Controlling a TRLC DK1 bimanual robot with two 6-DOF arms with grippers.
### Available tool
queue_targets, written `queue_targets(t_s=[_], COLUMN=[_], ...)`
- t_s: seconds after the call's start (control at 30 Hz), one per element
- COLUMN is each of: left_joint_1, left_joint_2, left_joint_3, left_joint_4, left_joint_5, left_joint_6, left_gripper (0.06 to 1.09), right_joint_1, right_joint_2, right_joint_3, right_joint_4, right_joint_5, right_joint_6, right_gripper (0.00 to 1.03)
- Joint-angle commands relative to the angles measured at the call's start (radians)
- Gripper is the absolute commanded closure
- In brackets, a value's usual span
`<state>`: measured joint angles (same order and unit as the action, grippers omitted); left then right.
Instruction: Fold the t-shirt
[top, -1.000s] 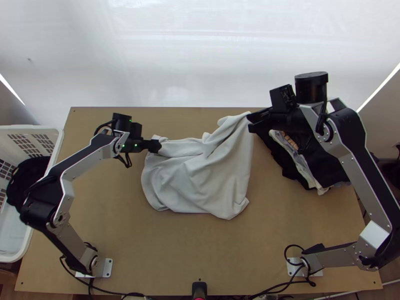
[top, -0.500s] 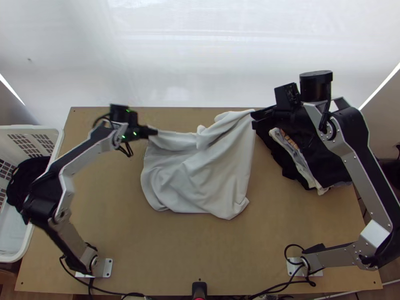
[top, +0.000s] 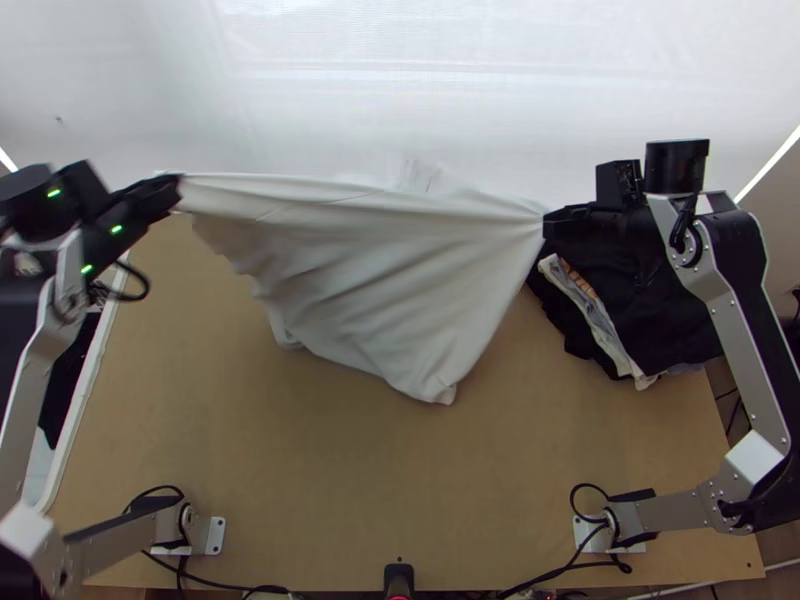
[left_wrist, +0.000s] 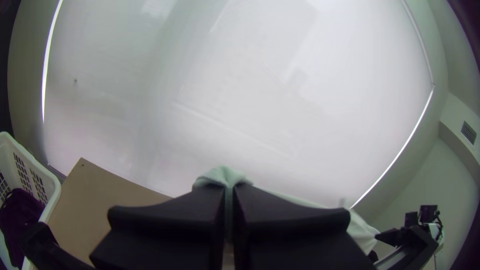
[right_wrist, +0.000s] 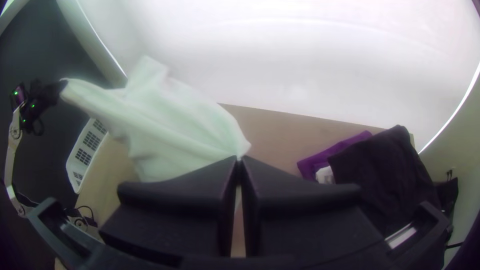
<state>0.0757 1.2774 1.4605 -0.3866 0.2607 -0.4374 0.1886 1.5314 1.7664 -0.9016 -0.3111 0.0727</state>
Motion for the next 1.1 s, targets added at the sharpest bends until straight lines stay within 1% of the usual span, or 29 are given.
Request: queue_targets(t_s=[0.0, 0.07, 0.13, 0.2, 0.27, 0.37, 0.47, 0.57, 0.6, 0.7, 0.73, 0.87, 0.93, 1.07], left_joint_1=[0.076, 0.047, 0.009, -0.031, -0.116, -0.206, -0.221, -0.228, -0.226, -0.22, -0.2, -0.159, -0.14, -0.097], left_joint_2=[-0.254, -0.32, -0.389, -0.452, -0.51, -0.581, -0.579, -0.513, -0.477, -0.299, -0.23, 0.027, 0.183, 0.442], left_joint_3=[-0.098, -0.157, -0.212, -0.282, -0.353, -0.46, -0.572, -0.726, -0.782, -0.85, -0.845, -0.779, -0.715, -0.572], left_joint_4=[-0.164, -0.212, -0.29, -0.339, -0.414, -0.454, -0.413, -0.284, -0.201, -0.024, 0.041, 0.212, 0.245, 0.305], left_joint_5=[0.141, 0.161, 0.195, 0.198, 0.203, 0.203, 0.201, 0.198, 0.184, 0.167, 0.161, 0.163, 0.163, 0.16], left_joint_6=[0.029, 0.068, 0.123, 0.146, 0.201, 0.221, 0.238, 0.27, 0.275, 0.295, 0.29, 0.305, 0.347, 0.348], left_gripper=[1.05, 1.05, 1.05, 1.05, 1.05, 1.05, 1.05, 1.05, 1.05, 1.05, 1.05, 1.05, 1.05, 1.05], right_joint_1=[-0.048, -0.049, -0.051, -0.052, -0.055, -0.058, -0.058, -0.054, -0.052, -0.044, -0.041, -0.037, -0.035, -0.023], right_joint_2=[-0.014, -0.022, -0.027, -0.033, -0.034, -0.033, -0.025, -0.017, -0.016, -0.013, -0.013, -0.013, -0.01, -0.007], right_joint_3=[-0.022, -0.025, -0.027, -0.028, -0.028, -0.025, -0.019, -0.019, -0.018, -0.019, -0.019, -0.024, -0.025, -0.021], right_joint_4=[-0.016, -0.02, -0.025, -0.028, -0.028, -0.028, -0.028, -0.028, -0.026, -0.026, -0.026, -0.026, -0.026, -0.022], right_joint_5=[0.006, 0.006, 0.006, 0.006, 0.006, 0.006, 0.006, 0.006, 0.006, 0.006, 0.006, 0.006, 0.006, 0.004], right_joint_6=[-0.004, -0.005, -0.007, -0.013, -0.017, -0.024, -0.027, -0.027, -0.027, -0.027, -0.027, -0.025, -0.025, -0.019], right_gripper=[1.0, 1.0, 1.0, 1.0, 1.0, 1.0, 1.0, 1.0, 1.0, 1.0, 1.0, 1.0, 1.0, 1.0])
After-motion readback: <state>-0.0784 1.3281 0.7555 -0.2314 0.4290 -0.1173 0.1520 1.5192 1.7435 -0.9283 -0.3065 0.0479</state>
